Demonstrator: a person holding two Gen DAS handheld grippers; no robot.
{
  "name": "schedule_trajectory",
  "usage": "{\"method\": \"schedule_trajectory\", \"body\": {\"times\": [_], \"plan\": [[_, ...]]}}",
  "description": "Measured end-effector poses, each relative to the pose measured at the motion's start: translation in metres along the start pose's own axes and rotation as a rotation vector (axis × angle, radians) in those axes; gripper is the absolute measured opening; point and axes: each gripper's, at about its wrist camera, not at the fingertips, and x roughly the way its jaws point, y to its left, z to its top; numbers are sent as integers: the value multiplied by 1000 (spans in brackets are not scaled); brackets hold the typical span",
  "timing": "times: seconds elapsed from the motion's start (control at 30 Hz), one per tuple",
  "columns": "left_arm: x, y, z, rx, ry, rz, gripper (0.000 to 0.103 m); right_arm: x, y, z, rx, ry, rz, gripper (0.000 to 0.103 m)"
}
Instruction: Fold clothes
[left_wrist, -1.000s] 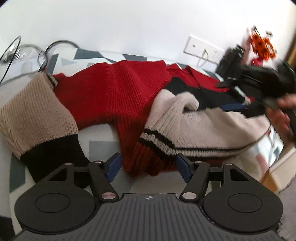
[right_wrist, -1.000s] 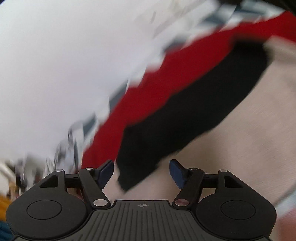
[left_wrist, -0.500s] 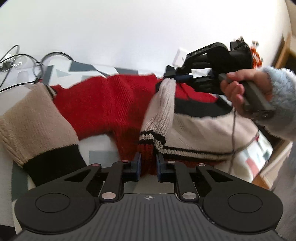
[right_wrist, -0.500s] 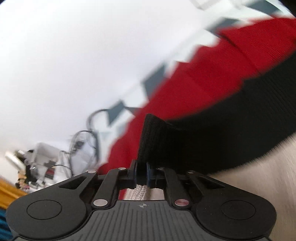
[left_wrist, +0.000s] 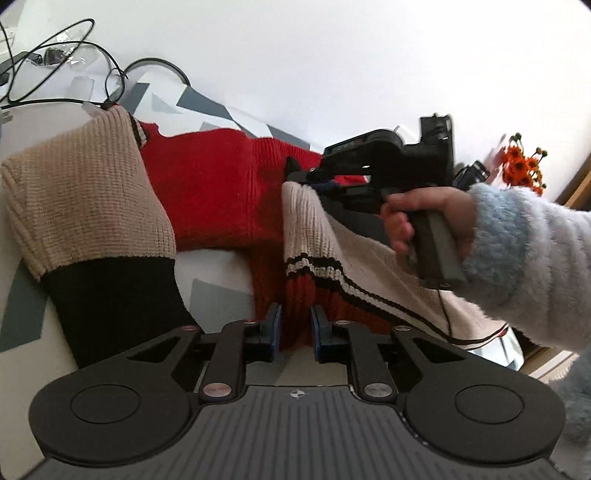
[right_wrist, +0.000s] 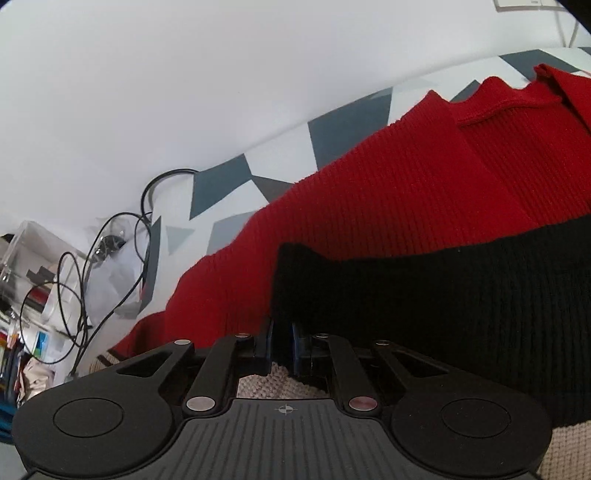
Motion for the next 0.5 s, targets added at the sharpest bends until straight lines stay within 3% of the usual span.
{"method": "schedule_trajectory", "body": {"times": [0.13,0.27,0.33,0.4,0.5], "plan": [[8,-6,2,34,-22,42,11,-7,-3,3,-2,9,18,9],[-20,-9,0,31,-125,132,9,-15,-1,11,-33,-12,63,9],[-21,-5,-8,25,-91,167,8,-13,1,13,-55,-1,73,14],[-19,-6,-18,19,-46,158,8,-6,0,12,-54,21,82,37],[-18,-12,-25,20,16,134,10,-8,-6,9,-8,16,79,62]]}}
